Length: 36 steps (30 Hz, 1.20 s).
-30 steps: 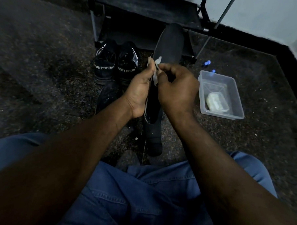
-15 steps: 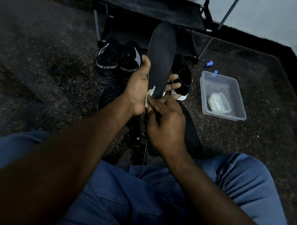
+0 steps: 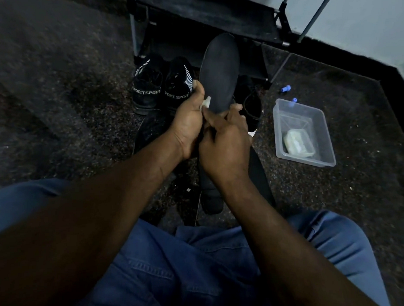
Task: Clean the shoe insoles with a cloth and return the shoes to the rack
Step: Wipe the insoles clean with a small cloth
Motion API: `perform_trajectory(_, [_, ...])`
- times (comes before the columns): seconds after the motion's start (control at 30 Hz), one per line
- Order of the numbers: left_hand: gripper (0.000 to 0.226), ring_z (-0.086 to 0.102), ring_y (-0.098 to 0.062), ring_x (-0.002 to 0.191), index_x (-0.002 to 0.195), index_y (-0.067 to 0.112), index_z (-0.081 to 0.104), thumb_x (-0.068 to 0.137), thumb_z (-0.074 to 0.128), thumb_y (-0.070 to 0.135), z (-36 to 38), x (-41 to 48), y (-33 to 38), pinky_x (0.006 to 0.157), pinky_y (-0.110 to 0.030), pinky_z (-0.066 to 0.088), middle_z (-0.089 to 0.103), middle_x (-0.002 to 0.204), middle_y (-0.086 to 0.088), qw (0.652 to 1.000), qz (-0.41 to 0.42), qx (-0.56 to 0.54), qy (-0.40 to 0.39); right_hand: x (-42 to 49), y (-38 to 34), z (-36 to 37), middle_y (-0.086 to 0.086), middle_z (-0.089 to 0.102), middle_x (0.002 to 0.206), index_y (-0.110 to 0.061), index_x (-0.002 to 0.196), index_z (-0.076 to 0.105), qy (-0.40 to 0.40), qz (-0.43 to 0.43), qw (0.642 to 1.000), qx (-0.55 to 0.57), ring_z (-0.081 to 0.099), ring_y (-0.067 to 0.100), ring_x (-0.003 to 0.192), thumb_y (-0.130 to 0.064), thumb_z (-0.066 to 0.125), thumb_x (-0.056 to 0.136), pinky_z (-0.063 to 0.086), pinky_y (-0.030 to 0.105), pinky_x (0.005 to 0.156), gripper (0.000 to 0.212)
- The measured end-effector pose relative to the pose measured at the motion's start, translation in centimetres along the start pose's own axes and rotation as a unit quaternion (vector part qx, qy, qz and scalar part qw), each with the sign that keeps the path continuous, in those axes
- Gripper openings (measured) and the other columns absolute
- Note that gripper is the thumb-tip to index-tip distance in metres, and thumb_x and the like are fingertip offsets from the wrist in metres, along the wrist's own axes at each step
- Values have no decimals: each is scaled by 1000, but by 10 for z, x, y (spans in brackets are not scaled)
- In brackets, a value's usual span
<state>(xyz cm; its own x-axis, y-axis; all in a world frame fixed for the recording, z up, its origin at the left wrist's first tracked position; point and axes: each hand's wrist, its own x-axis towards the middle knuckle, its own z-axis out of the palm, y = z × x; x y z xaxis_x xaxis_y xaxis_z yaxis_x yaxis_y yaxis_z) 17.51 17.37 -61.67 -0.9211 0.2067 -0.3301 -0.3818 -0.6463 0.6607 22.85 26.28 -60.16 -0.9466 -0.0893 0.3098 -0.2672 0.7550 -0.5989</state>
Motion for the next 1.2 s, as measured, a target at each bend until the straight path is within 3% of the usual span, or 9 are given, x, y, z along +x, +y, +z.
perform_trajectory(0.1, [83,70,-36,106,135,5,58,100,24,72,-1,0,6,93,-60,57,72,115,-20,999,5,-49,-14,-27,5,-2,2,57,105,-32,133,68,-14,-20,1000,-18,53,27,108,-20,48,87,47,49,86,52])
perform_trajectory(0.27, [86,66,-35,106,127,6,59,98,19,77,-2,0,12,87,-61,58,70,105,-16,994,-1,-110,-19,-59,15,-2,-2,57,100,-28,131,70,-13,-32,999,-26,51,21,100,-14,56,82,41,40,81,54])
perform_trajectory(0.4, [88,70,-37,105,141,9,54,97,21,78,0,-3,13,82,-63,60,71,112,-14,994,-1,-101,-28,-44,10,0,0,58,102,-27,130,71,6,-18,1000,0,53,24,104,-14,54,83,43,44,84,52])
perform_trajectory(0.5, [87,72,-43,102,146,9,53,99,24,76,0,0,7,93,-59,58,73,118,-18,999,12,-48,-20,-17,2,3,3,59,103,-28,129,72,20,-12,1000,-4,54,28,104,-19,44,86,47,51,85,52])
perform_trajectory(0.63, [96,65,-33,125,134,-2,63,99,21,77,-5,1,4,115,-46,45,68,131,-21,1000,-2,4,-13,17,-8,1,8,61,107,-32,127,73,5,3,1000,-30,55,32,105,-27,40,84,47,55,89,54])
perform_trajectory(0.7, [99,66,-30,124,133,-4,62,98,20,78,-6,1,6,112,-43,48,69,130,-19,1000,-10,3,-11,19,-11,1,10,60,110,-31,127,72,-10,1,999,-31,55,32,107,-27,40,83,46,57,91,55])
perform_trajectory(0.87, [89,68,-44,113,144,8,52,98,23,77,-4,3,10,101,-69,49,73,119,-17,998,10,-68,-6,-17,-3,3,5,58,106,-30,128,71,-18,-15,1000,-17,54,28,107,-21,44,84,48,54,87,53])
perform_trajectory(1.0, [93,66,-39,111,142,7,51,96,17,81,-8,1,16,91,-68,54,69,118,-13,993,5,-115,-24,-51,5,3,-1,56,103,-31,131,70,-21,-24,999,-25,52,22,102,-15,52,81,43,43,81,56])
perform_trajectory(1.2, [94,67,-39,108,146,6,49,96,21,80,-10,1,15,85,-67,58,69,118,-14,987,17,-156,-17,-63,13,3,-2,58,102,-30,130,71,-4,-33,999,-17,52,21,99,-13,54,79,41,41,80,56])
